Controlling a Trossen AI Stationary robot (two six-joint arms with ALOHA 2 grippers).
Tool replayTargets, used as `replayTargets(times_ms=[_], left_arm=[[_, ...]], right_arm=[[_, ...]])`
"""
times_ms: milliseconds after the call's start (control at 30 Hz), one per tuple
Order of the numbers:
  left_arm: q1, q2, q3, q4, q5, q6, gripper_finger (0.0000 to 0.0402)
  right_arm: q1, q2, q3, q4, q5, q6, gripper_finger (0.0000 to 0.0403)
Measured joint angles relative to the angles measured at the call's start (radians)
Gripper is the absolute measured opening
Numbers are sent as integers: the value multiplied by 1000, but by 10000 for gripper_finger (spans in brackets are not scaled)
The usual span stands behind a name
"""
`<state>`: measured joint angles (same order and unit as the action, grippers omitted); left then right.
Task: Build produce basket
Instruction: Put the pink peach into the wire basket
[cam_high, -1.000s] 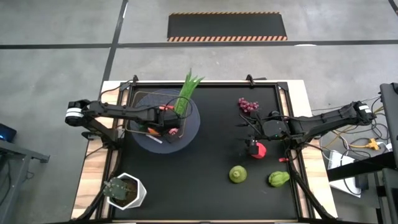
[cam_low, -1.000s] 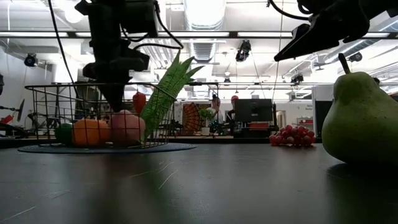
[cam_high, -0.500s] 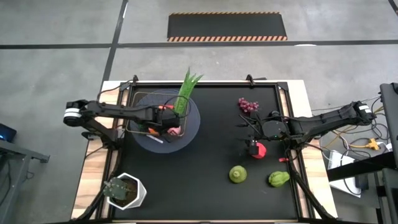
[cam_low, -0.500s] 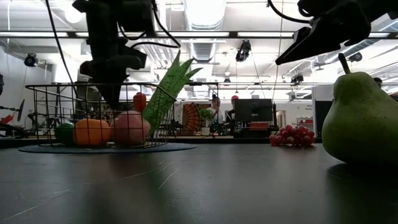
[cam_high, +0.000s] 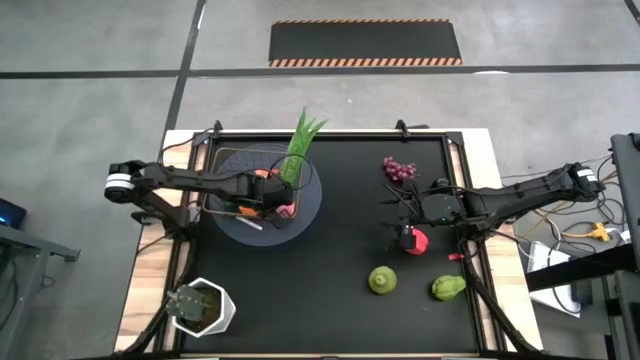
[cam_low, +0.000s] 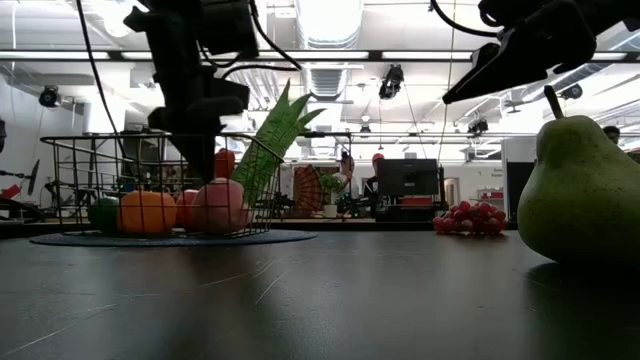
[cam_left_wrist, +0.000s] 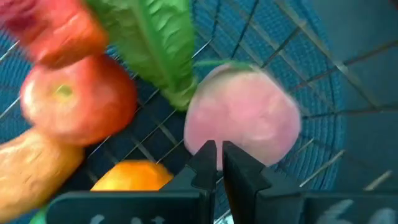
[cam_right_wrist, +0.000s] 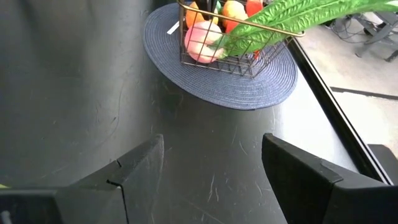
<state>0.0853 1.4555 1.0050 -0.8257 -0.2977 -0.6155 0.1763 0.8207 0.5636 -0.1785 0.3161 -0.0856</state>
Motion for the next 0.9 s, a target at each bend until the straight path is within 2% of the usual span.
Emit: replayTargets(times_ms=[300, 567, 733, 900], left_arm=[[1, 43, 3, 3, -12, 4, 10], [-2, 32, 58, -134, 4, -83, 10], [-4, 9, 102, -107, 4, -40, 10], [-5, 6, 75, -50, 63, 45, 10]], right_arm=[[0, 0, 0, 2, 0, 8, 256], [0, 0, 0, 1, 0, 9, 256], [0, 0, 0, 4, 1, 9, 256], [0, 0, -1, 5, 2, 11, 256]])
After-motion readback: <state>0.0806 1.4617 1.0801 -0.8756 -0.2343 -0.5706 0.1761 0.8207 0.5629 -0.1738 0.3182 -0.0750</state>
